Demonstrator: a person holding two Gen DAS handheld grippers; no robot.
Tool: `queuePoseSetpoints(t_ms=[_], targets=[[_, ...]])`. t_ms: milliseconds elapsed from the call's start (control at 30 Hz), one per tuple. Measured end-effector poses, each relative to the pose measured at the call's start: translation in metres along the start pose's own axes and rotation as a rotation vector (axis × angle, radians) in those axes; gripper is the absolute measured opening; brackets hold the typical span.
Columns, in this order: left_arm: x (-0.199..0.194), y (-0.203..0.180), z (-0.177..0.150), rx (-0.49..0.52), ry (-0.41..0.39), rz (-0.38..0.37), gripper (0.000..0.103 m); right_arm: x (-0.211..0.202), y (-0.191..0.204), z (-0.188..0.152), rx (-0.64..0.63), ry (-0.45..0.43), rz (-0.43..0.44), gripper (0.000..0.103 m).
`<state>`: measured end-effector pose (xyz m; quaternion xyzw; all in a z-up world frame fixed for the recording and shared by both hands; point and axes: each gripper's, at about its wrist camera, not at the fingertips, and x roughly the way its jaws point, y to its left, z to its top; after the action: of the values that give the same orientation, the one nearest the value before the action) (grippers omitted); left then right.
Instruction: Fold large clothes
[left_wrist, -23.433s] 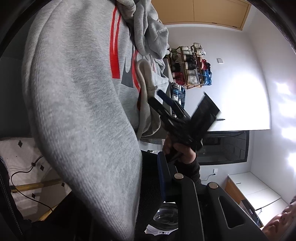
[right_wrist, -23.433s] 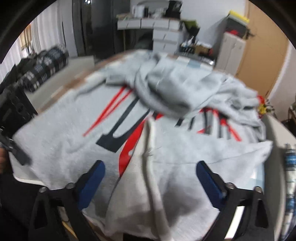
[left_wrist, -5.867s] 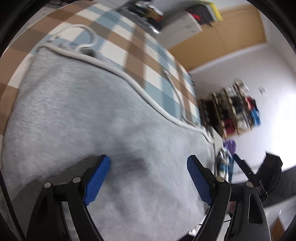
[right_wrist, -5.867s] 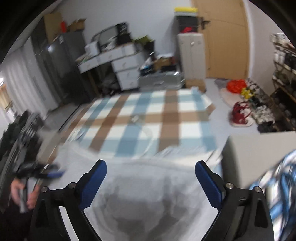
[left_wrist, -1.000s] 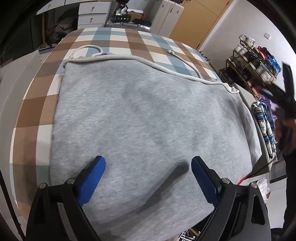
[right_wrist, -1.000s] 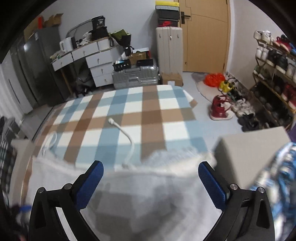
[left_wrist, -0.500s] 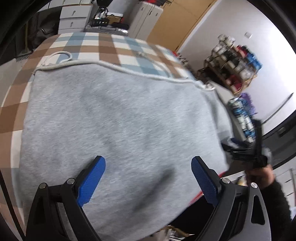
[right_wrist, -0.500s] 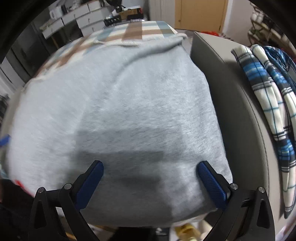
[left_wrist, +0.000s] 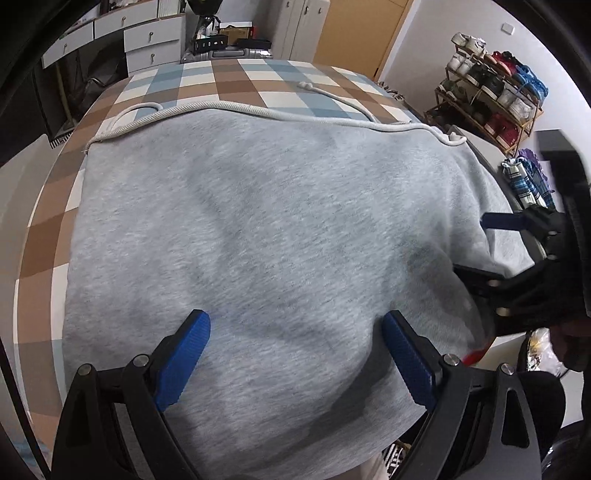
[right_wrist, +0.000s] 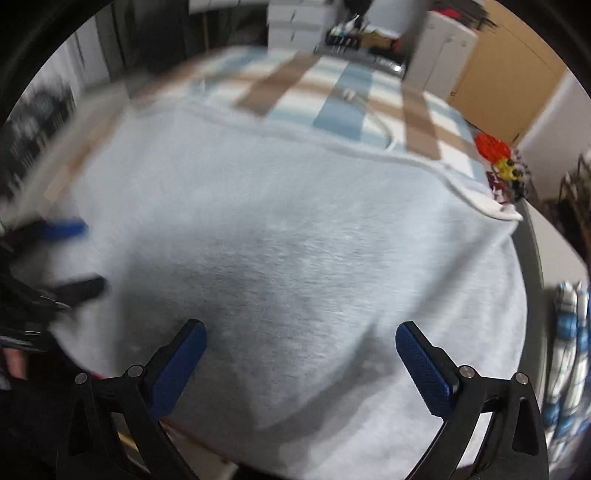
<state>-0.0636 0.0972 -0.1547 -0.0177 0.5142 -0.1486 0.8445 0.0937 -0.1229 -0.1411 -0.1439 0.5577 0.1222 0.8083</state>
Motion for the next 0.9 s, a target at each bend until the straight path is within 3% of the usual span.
queuePoseSetpoints(t_ms=[200, 300, 400, 467, 533, 700, 800, 900], targets=[[-0.007, -0.006, 0.0, 0.038, -0.011, 0.012, 0.091, 0.02, -0.037, -0.012, 0.172, 0.04, 0.205, 0.103], [-0.02, -0.013, -0.001, 0.071, -0.069, -0.013, 0.091, 0.001, -0.057, -0.029, 0.248, -0.046, 0.289, 0.103], [-0.039, -0.028, -0.002, 0.113, -0.15, -0.082, 0.091, -0.04, -0.108, -0.076, 0.49, -0.234, 0.455, 0.103], [-0.042, -0.039, 0.003, 0.128, -0.161, -0.135, 0.091, -0.055, -0.139, -0.11, 0.62, -0.316, 0.518, 0.103], [-0.038, -0.053, 0.013, 0.118, -0.129, -0.208, 0.091, -0.058, -0.162, -0.14, 0.736, -0.359, 0.527, 0.103], [-0.024, -0.098, 0.035, 0.144, -0.043, -0.31, 0.091, -0.029, -0.2, -0.195, 0.985, -0.341, 0.653, 0.103], [-0.015, -0.124, 0.044, 0.215, -0.029, -0.255, 0.091, -0.012, -0.197, -0.192, 1.01, -0.301, 0.708, 0.103], [-0.003, -0.132, 0.05, 0.235, -0.008, -0.19, 0.091, -0.005, -0.188, -0.184, 1.007, -0.251, 0.68, 0.103]])
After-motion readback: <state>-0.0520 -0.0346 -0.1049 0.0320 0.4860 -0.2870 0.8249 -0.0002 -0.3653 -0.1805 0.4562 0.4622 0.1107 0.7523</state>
